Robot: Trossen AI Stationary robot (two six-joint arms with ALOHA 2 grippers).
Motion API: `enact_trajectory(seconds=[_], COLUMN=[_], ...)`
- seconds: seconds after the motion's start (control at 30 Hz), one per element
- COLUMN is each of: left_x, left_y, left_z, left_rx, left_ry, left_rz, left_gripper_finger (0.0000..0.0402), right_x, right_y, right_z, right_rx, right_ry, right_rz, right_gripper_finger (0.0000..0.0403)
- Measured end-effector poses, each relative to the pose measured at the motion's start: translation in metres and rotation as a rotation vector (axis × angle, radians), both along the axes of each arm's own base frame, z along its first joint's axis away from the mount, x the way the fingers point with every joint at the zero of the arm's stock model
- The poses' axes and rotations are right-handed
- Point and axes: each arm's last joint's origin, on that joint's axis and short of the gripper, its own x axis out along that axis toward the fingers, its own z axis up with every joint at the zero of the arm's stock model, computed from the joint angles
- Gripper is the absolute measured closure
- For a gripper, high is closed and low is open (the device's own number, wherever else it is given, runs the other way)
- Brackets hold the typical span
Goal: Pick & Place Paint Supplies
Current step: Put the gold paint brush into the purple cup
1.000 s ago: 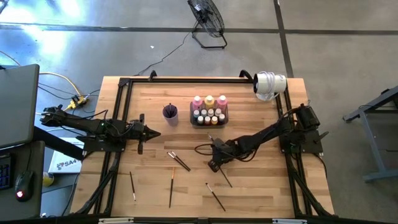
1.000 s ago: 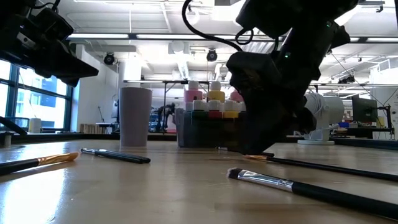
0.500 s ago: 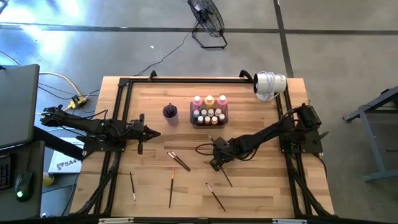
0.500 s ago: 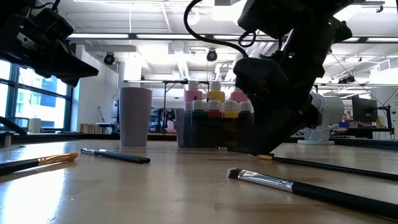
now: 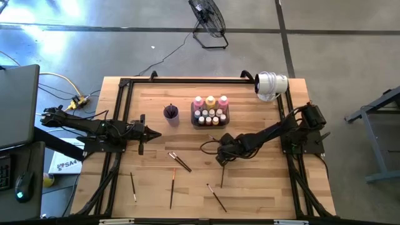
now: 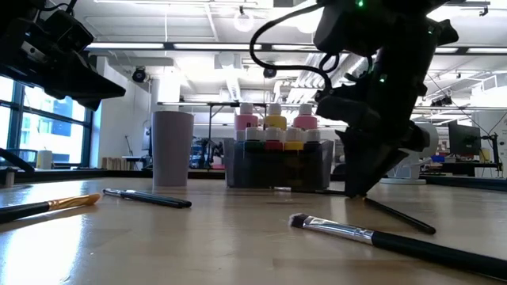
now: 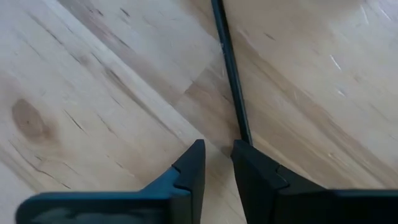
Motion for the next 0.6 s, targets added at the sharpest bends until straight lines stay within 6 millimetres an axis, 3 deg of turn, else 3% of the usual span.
enact_trajectory(seconds=[0.4,0.6], left_x=[0.0000,-0.0001], left_y=[0.0000,0.0000], left_z=[-0.0003,-0.0004], left_rx=[0.001,0.001], left_ry=[0.003,0.004], left_rz=[0.000,0.000], left_gripper_finger=[0.0401,0.0401], right_x=[0.0018,0.0016], right_y=[0.0028,0.0038], right_z=[0.0008,0.0016], right_rx=[0.097,0.102], right_ry=[-0.016,-0.020], right_rz=[-0.028,-0.037], right_gripper_finger=[0.0382,0.0389])
